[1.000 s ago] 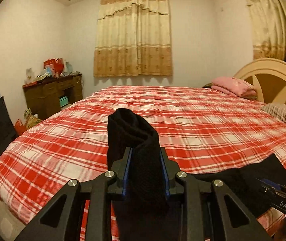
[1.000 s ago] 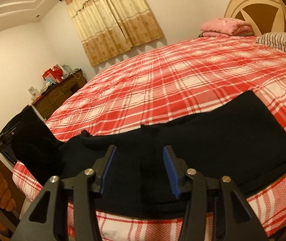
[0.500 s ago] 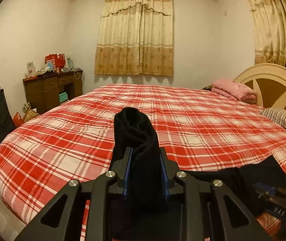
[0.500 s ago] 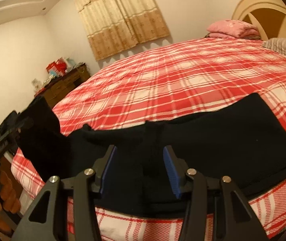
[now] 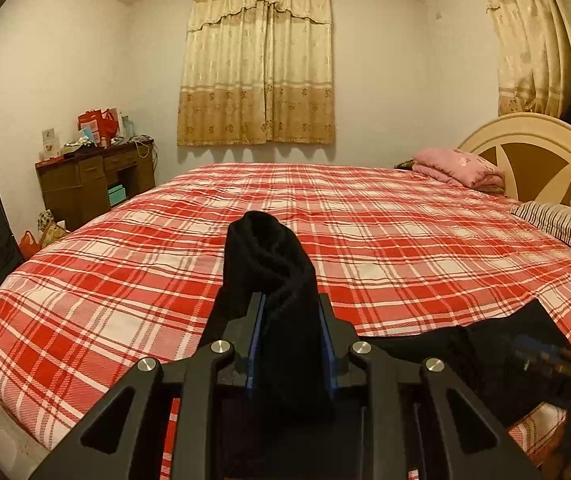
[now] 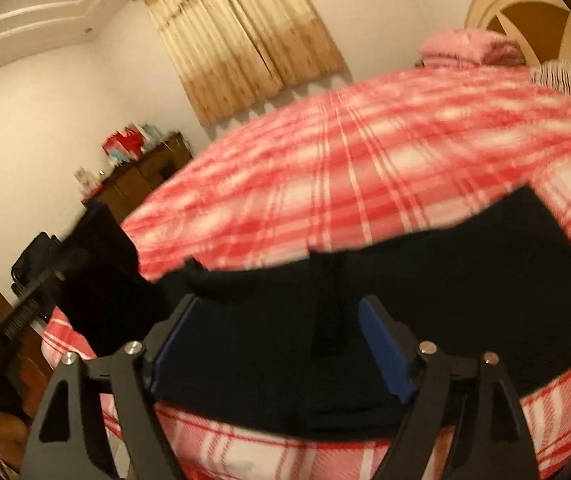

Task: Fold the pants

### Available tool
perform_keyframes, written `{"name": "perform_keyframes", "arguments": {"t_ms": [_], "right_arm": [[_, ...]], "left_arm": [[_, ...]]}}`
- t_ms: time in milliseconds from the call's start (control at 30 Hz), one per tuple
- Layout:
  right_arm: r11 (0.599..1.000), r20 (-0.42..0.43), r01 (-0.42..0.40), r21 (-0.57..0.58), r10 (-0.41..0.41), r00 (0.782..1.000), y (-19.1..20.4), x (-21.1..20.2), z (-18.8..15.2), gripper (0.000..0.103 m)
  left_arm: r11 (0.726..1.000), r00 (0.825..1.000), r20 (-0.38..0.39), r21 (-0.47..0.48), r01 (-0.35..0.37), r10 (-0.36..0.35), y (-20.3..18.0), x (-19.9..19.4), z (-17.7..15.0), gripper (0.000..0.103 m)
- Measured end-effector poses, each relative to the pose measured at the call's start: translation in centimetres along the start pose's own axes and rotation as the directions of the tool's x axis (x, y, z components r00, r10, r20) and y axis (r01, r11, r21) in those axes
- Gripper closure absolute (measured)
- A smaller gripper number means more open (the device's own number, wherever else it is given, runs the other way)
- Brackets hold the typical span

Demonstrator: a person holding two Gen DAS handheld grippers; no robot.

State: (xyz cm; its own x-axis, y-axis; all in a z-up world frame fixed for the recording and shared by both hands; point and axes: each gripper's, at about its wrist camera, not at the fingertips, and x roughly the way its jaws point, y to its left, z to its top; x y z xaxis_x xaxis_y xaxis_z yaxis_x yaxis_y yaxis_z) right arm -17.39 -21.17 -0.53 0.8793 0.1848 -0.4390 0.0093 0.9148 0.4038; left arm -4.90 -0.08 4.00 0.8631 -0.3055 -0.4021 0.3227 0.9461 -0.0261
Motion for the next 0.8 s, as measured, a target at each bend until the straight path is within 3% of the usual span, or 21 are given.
{"name": "perform_keyframes", "arguments": {"t_ms": [67, 167, 200, 300, 333, 367, 433, 600, 700, 767, 800], "right_arm": [[1.000, 0.013, -0.004, -0.016, 0.004, 1.000, 0.2, -0.2, 1.0, 0.022], [0.999, 0.013, 0.009, -0.035, -0.008, 1.000, 0.1, -0.1, 2.6, 0.052], [0.999, 0.014, 0.018, -0.049, -0.018, 1.000, 0.2, -0.1, 3.1, 0.055], [0.991, 0.012, 0.070, -0.113, -0.069, 0.998, 0.2, -0.3, 3.6, 0.055], [0.987, 0.000, 0.086, -0.136, -0.087, 0.996, 0.3, -0.3, 3.3, 0.050], [0.983, -0.022, 0.098, -0.155, -0.103, 0.994, 0.4, -0.2, 2.7, 0.035], [0.980, -0.048, 0.118, -0.161, -0.128, 0.991, 0.3, 0.0, 1.4, 0.019], [0.968, -0.052, 0.159, -0.195, -0.172, 0.984, 1.0, 1.2, -1.6, 0.019], [0.909, -0.006, 0.258, -0.326, -0.275, 0.961, 2.2, 2.4, -3.0, 0.022], [0.881, 0.009, 0.308, -0.359, -0.326, 0.945, 2.1, 3.2, -3.8, 0.031], [0.875, -0.011, 0.322, -0.362, -0.349, 0.937, 1.7, 3.8, -4.0, 0.047]], "left_arm": [[1.000, 1.000, -0.006, 0.002, 0.008, -0.008, -0.2, 0.1, 0.1, 0.078], [1.000, 1.000, -0.002, 0.013, 0.011, -0.011, -0.7, 0.1, 0.2, 0.078], [1.000, 1.000, -0.001, 0.012, 0.012, -0.012, -0.7, 0.1, 0.3, 0.078], [1.000, 1.000, -0.004, 0.001, 0.015, -0.015, -0.7, 0.3, 0.2, 0.078], [1.000, 1.000, -0.003, -0.004, 0.015, -0.015, -0.6, 0.2, 0.2, 0.078], [1.000, 1.000, -0.003, -0.008, 0.016, -0.016, -0.6, 0.2, 0.2, 0.078], [1.000, 1.000, -0.004, -0.018, 0.016, -0.017, -0.4, 0.2, 0.1, 0.078], [1.000, 1.000, 0.009, -0.030, 0.005, -0.005, 0.4, -0.2, 0.0, 0.078], [0.999, 1.000, 0.016, -0.053, -0.007, 0.007, 1.6, -0.5, 0.1, 0.078], [0.998, 1.000, 0.017, -0.068, -0.018, 0.019, 2.4, -0.5, 0.1, 0.078], [0.997, 0.999, 0.019, -0.072, -0.027, 0.028, 2.8, -0.5, 0.1, 0.078]]}}
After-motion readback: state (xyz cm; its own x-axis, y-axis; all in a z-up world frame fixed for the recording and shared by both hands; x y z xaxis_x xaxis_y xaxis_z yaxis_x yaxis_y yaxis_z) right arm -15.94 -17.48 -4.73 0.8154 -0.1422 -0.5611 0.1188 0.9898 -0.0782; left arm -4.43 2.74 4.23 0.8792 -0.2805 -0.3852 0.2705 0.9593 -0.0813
